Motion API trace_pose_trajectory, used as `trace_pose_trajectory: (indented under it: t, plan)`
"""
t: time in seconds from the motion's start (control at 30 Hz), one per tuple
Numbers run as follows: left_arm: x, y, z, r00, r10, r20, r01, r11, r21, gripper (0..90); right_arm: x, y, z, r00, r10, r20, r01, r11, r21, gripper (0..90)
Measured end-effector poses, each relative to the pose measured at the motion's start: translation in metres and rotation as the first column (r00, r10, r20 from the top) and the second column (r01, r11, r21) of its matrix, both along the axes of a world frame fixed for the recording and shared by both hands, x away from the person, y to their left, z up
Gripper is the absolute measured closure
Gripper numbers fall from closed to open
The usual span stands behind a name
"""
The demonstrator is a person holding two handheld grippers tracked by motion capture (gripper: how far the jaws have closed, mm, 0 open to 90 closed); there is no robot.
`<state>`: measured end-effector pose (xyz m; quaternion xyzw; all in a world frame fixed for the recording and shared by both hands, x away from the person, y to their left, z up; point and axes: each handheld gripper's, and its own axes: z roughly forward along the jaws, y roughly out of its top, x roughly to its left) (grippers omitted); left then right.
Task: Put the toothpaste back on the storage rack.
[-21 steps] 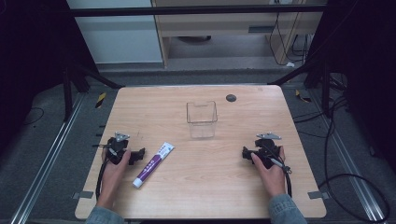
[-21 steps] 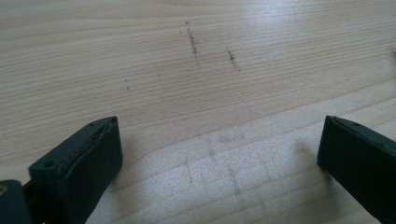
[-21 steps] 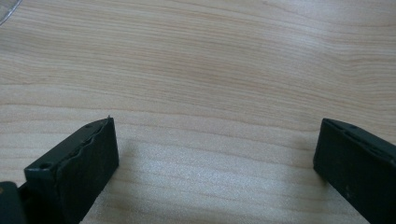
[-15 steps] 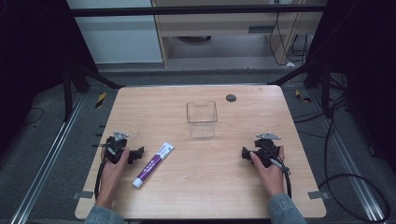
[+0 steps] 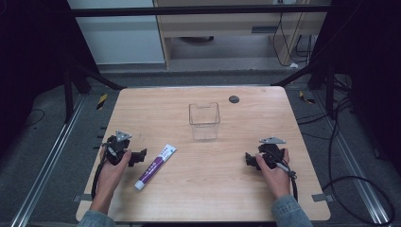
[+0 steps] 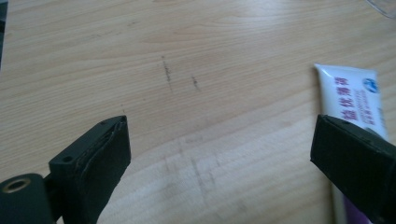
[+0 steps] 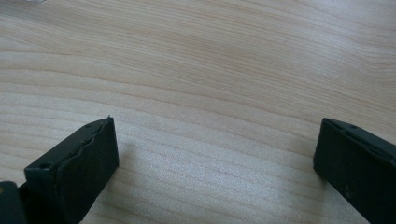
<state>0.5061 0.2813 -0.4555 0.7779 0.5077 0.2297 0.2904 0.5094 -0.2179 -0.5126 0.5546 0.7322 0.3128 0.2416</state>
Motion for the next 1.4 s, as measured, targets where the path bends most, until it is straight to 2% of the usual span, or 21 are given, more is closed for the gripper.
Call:
trace_pose_trajectory:
  t: [0.17, 0.2, 0.27, 0.33, 0.4, 0.43, 0.47, 0.5, 0.53, 0.6, 0.63, 0.67, 0.73, 0.87, 0.93, 0.97, 1.07, 1.17, 1.23, 1.37, 1.4]
  plan:
    - [-0.006, -0.006, 0.004, 0.9995, -0.021, -0.024, 0.022, 0.9993, 0.029, 5.4, 0.0, -0.001, 0.0, 0.9996, 0.028, -0.003, -0.028, 1.0, 0.001, 0.7]
    - [-0.007, -0.008, 0.004, 0.999, -0.029, -0.034, 0.03, 0.9992, 0.025, 5.7, 0.0, -0.002, 0.0, 0.9993, 0.038, -0.001, -0.038, 0.999, 0.0, 0.7]
    - [-0.011, -0.01, 0.005, 0.9972, -0.05, -0.056, 0.049, 0.9986, -0.022, 6.6, 0.002, -0.002, 0.0, 0.9988, 0.05, -0.003, -0.05, 0.999, 0.0, 0.7]
    - [-0.012, -0.012, 0.005, 0.9959, -0.057, -0.069, 0.056, 0.9983, -0.017, 6.9, 0.003, -0.002, 0.0, 0.9987, 0.05, -0.005, -0.05, 0.999, 0.003, 0.7]
    - [-0.011, -0.014, 0.005, 0.9925, -0.071, -0.099, 0.068, 0.9972, -0.031, 8.3, 0.003, -0.002, 0.0, 0.9988, 0.049, -0.005, -0.049, 0.999, 0.005, 0.7]
    - [-0.011, -0.014, 0.005, 0.9925, -0.071, -0.099, 0.068, 0.9972, -0.031, 8.5, 0.003, -0.002, 0.0, 0.9988, 0.049, -0.005, -0.049, 0.999, 0.005, 0.7]
    - [-0.01, -0.018, 0.005, 0.9894, -0.078, -0.122, 0.074, 0.9966, -0.034, 9.1, 0.003, -0.002, 0.0, 0.9988, 0.049, -0.005, -0.049, 0.999, 0.005, 0.7]
    - [-0.01, -0.018, 0.005, 0.9894, -0.078, -0.122, 0.074, 0.9966, -0.034, 10.1, 0.003, -0.002, 0.0, 0.9988, 0.049, -0.005, -0.049, 0.999, 0.005, 0.7]
    - [-0.008, -0.023, 0.006, 0.9855, -0.091, -0.143, 0.091, 0.9959, -0.006, 11.9, 0.003, -0.002, 0.0, 0.9988, 0.05, -0.005, -0.05, 0.999, 0.005, 0.7]
    - [-0.006, -0.025, 0.007, 0.9841, -0.1, -0.147, 0.102, 0.9948, 0.002, 17.0, 0.003, -0.002, 0.0, 0.9988, 0.049, -0.005, -0.049, 0.999, 0.005, 0.7]
    - [-0.005, -0.028, 0.009, 0.9819, -0.11, -0.155, 0.113, 0.9935, 0.013, 17.0, 0.003, -0.002, 0.0, 0.9988, 0.049, -0.005, -0.049, 0.999, 0.005, 0.7]
    - [-0.004, -0.03, 0.01, 0.979, -0.119, -0.165, 0.125, 0.9919, 0.023, 23.4, 0.003, -0.002, 0.0, 0.9988, 0.049, -0.005, -0.049, 0.999, 0.005, 0.7]
    - [0.001, -0.039, 0.014, 0.9627, -0.17, -0.21, 0.183, 0.9823, 0.042, 28.8, 0.003, -0.002, 0.0, 0.9988, 0.049, -0.005, -0.049, 0.999, 0.006, 0.7]
    - [0.009, -0.049, 0.017, 0.9486, -0.199, -0.246, 0.217, 0.9748, 0.05, 40.9, 0.003, -0.002, 0.0, 0.9988, 0.05, -0.005, -0.05, 0.999, 0.005, 0.6]
    - [0.013, -0.055, 0.016, 0.9404, -0.218, -0.261, 0.237, 0.9706, 0.043, 44.1, 0.003, -0.002, 0.0, 0.9988, 0.049, -0.005, -0.049, 0.999, 0.005, 0.6]
    - [0.015, -0.058, 0.015, 0.9336, -0.232, -0.273, 0.251, 0.9671, 0.039, 45.9, 0.003, -0.002, 0.0, 0.9988, 0.049, -0.005, -0.049, 0.999, 0.005, 0.7]
    - [0.019, -0.067, 0.01, 0.9254, -0.248, -0.287, 0.268, 0.9628, 0.034, 49.3, 0.002, -0.003, 0.0, 0.9983, 0.058, -0.002, -0.058, 0.998, 0.001, 0.7]
    - [0.021, -0.072, 0.003, 0.9152, -0.254, -0.313, 0.285, 0.9568, 0.058, 49.5, -0.001, -0.004, 0.0, 0.9979, 0.064, -0.006, -0.064, 0.998, 0.008, 0.7]
    - [0.02, -0.074, 0.001, 0.917, -0.245, -0.315, 0.277, 0.9588, 0.063, 49.8, -0.002, -0.006, 0.0, 0.9976, 0.069, 0.002, -0.069, 0.998, -0.007, 0.7]
    - [0.018, -0.075, -0.001, 0.9147, -0.248, -0.319, 0.283, 0.9566, 0.069, 51.1, -0.002, -0.005, 0.0, 0.9978, 0.066, -0.005, -0.066, 0.998, 0.006, 0.7]
    - [0.017, -0.077, -0.004, 0.912, -0.242, -0.331, 0.276, 0.9594, 0.058, 51.0, -0.002, -0.005, 0.0, 0.9978, 0.066, -0.006, -0.066, 0.998, 0.005, 0.6]
